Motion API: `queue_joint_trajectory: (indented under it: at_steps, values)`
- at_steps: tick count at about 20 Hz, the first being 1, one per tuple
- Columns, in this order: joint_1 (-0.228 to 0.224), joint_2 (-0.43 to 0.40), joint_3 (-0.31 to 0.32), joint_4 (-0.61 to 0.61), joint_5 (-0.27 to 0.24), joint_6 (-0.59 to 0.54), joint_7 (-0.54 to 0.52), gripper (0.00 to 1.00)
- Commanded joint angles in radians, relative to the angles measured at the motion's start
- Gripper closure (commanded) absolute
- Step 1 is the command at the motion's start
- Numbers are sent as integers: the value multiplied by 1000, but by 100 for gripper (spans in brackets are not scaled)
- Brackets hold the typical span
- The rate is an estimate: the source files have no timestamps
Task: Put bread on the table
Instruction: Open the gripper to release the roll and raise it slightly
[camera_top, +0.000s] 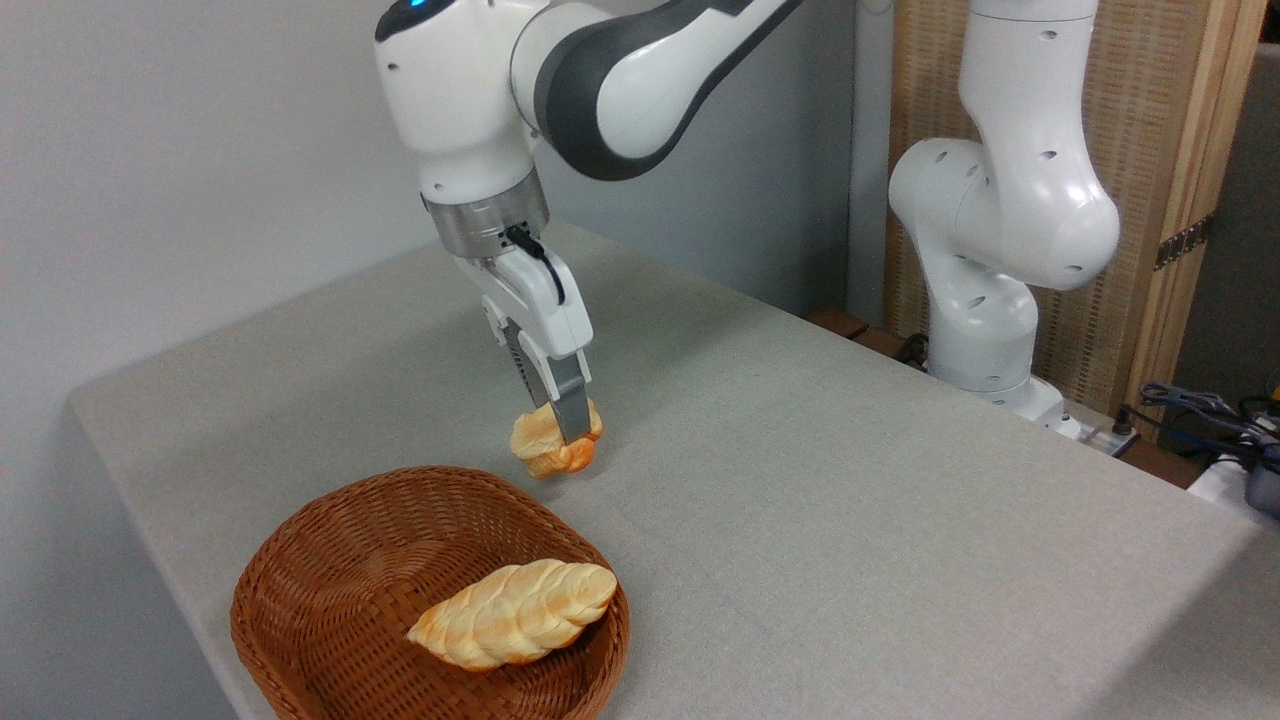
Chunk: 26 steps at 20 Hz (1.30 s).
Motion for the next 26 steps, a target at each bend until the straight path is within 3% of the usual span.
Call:
queue_joint_trajectory:
  at_steps: [1, 18, 21, 26]
  values:
    - [-6, 10, 8, 5, -11, -8, 15, 0]
    - [-14, 12, 10, 12, -2, 4, 10, 0]
    - [-14, 1, 14, 21, -1, 55, 2, 0]
    - [-1, 0, 32, 118, 1, 84, -39, 0]
